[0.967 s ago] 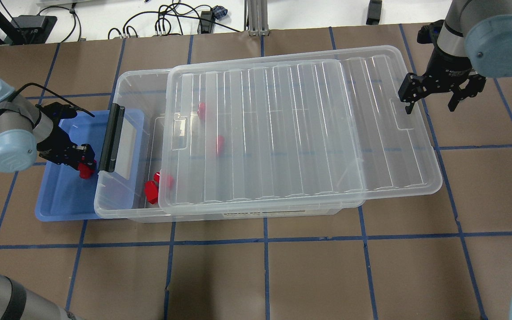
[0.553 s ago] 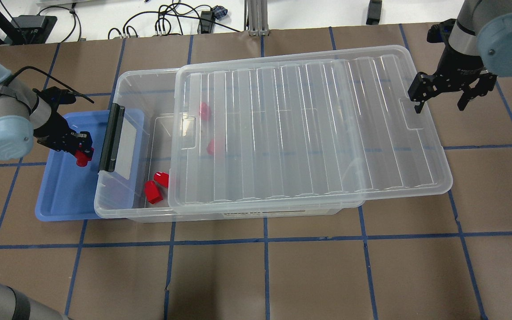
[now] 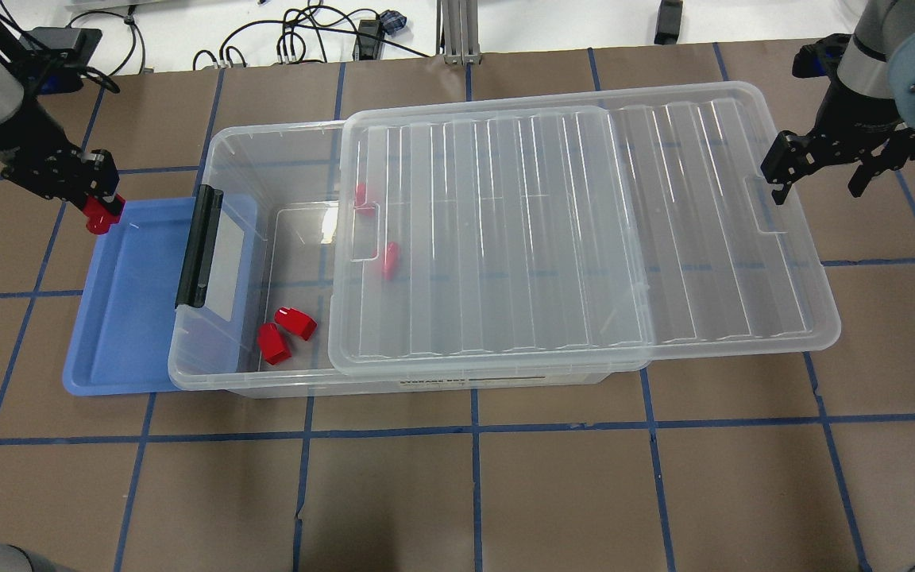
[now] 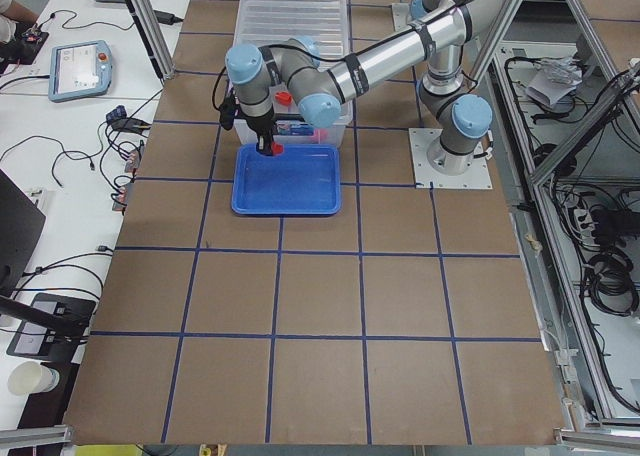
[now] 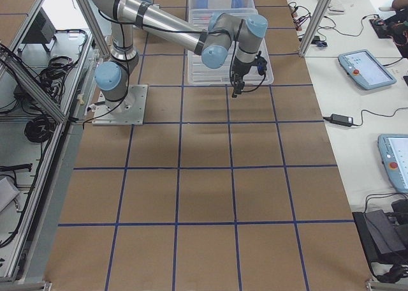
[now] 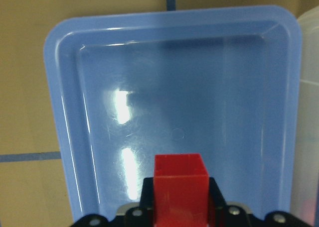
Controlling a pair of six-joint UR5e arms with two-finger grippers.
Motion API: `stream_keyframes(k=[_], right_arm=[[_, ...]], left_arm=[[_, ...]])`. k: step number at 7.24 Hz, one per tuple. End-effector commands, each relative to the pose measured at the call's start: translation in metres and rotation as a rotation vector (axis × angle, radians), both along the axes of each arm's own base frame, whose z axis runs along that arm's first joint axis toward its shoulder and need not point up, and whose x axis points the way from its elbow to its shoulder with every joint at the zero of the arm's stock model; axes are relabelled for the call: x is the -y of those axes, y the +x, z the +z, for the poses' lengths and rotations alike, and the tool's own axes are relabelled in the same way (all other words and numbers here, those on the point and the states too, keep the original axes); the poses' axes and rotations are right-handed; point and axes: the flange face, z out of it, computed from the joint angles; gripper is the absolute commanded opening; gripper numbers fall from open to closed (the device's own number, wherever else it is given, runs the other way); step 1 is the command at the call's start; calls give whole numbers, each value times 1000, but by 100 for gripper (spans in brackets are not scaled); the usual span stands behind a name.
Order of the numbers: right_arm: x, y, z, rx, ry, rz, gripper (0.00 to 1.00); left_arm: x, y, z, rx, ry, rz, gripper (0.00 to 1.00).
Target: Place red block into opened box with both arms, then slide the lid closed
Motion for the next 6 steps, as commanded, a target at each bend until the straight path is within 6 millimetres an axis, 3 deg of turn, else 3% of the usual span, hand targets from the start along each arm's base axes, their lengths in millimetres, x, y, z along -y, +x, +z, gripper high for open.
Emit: stream_keyframes(k=[1, 2, 6], right_arm=[[-2, -29, 5, -6, 2, 30, 100], [0, -31, 10, -11, -5, 32, 100], [0, -32, 8, -7, -1, 43, 100]], left_arm=[[-2, -95, 53, 23, -16, 26, 10], [-9, -128, 60, 29, -21, 58, 10], [-12, -204, 9, 28, 23, 112, 10]])
